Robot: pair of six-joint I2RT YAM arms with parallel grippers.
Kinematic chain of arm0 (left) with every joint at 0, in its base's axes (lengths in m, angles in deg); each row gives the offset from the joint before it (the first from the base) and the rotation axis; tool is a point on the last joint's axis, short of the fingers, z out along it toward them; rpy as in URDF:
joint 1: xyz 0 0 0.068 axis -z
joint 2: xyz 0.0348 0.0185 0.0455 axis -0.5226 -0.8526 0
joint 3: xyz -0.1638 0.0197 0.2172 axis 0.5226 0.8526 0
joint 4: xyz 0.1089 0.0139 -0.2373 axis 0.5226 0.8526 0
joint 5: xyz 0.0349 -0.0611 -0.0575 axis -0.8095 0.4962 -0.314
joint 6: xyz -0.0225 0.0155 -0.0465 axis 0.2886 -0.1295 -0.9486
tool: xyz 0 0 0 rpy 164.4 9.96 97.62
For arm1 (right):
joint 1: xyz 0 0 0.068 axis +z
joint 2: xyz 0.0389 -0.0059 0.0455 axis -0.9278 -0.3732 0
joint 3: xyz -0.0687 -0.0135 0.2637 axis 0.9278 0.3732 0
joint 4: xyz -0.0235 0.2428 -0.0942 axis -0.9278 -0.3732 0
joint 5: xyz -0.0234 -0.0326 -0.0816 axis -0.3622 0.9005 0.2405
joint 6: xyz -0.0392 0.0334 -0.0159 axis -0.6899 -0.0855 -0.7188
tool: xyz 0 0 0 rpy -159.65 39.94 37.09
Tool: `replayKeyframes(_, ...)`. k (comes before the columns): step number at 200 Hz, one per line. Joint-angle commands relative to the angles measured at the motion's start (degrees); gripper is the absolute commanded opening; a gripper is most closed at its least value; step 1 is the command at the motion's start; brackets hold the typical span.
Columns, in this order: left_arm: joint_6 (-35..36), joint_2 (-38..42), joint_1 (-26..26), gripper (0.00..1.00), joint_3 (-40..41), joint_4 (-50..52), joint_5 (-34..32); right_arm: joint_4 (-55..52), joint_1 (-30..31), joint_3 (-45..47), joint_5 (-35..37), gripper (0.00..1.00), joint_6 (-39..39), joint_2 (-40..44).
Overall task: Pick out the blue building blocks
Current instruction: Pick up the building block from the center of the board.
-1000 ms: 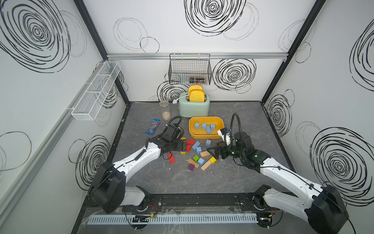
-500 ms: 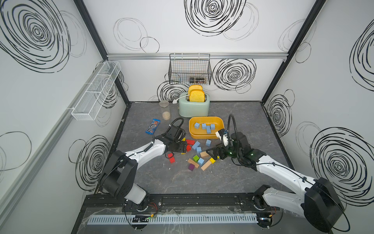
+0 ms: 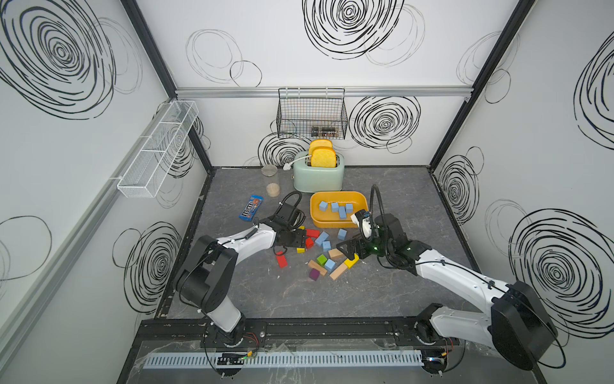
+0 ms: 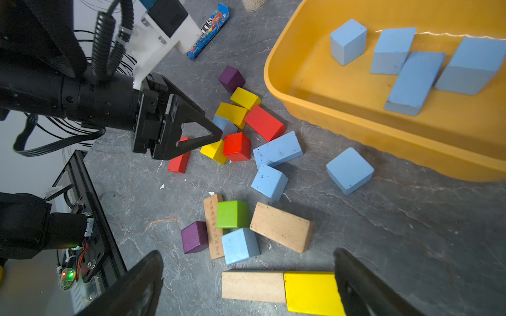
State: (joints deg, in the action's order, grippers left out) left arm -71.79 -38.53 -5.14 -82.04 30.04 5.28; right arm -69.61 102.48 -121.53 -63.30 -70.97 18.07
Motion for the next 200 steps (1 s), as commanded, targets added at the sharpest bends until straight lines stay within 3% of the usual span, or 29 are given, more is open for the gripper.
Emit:
replayKeyframes(1,0.35,-1.41,-0.96,0.75,-2.00,-1.51,0.49,-0.15,-0.40,-1.66,-0.01,0.98,-0.89,-0.96)
replayKeyframes(91,1.04,-4.94,-1.02,0.71,-3.53,-1.66,-1.35,-0.46,-2.25,-1.56,-0.98,0.98,-1.08,-2.11)
replayKeyframes(136,2.82,-6.37,-0.47,0.69,-5.03,0.68,-6.51,-0.18,-2.72,-1.30,-1.13,0.98,-1.11,-2.20)
replayKeyframes(200,3.19,-6.81,0.13,0.60,-5.39,1.59,-6.40,0.02,-2.85,-1.30,-1.36,0.98,-1.02,-2.46)
